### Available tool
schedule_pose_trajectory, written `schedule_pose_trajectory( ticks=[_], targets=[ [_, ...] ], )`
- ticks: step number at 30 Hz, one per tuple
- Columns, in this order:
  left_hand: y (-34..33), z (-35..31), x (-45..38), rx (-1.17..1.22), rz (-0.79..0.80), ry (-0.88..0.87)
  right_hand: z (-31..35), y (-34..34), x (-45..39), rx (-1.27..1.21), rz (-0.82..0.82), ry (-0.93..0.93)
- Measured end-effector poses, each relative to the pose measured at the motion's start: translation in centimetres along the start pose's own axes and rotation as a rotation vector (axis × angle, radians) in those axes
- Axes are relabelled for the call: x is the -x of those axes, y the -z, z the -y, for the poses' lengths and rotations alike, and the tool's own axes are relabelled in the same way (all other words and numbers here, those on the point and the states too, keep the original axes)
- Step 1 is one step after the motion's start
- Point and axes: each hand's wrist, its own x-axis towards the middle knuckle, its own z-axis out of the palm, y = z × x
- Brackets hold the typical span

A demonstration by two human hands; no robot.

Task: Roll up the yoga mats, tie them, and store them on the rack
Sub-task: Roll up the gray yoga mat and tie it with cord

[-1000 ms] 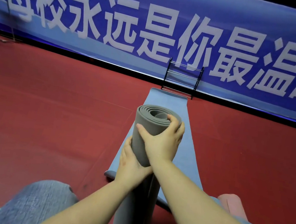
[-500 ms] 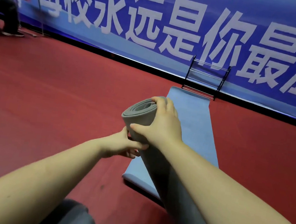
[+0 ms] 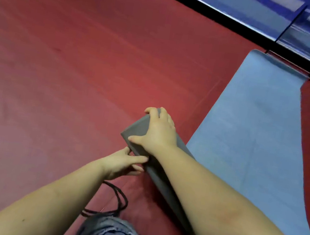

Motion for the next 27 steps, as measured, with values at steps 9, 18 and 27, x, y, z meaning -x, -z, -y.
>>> schedule_pose_trajectory(
  ticks=[9, 18, 27],
  targets=[
    [13.4, 12.2, -3.1, -0.835, -0.612, 0.296, 0.7, -12.0, -5.1, 0.055, 0.186, 0.046],
    [15.2, 17.1, -4.3, -0.904, -0.678, 0.312, 1.0, -16.2, -5.6, 0.058, 0.265, 0.098],
    [13.2, 11.1, -2.6, -0.247, -0.728, 0.047, 0.1, -9.7, -4.6, 0.018, 0.126, 0.090]
  ],
)
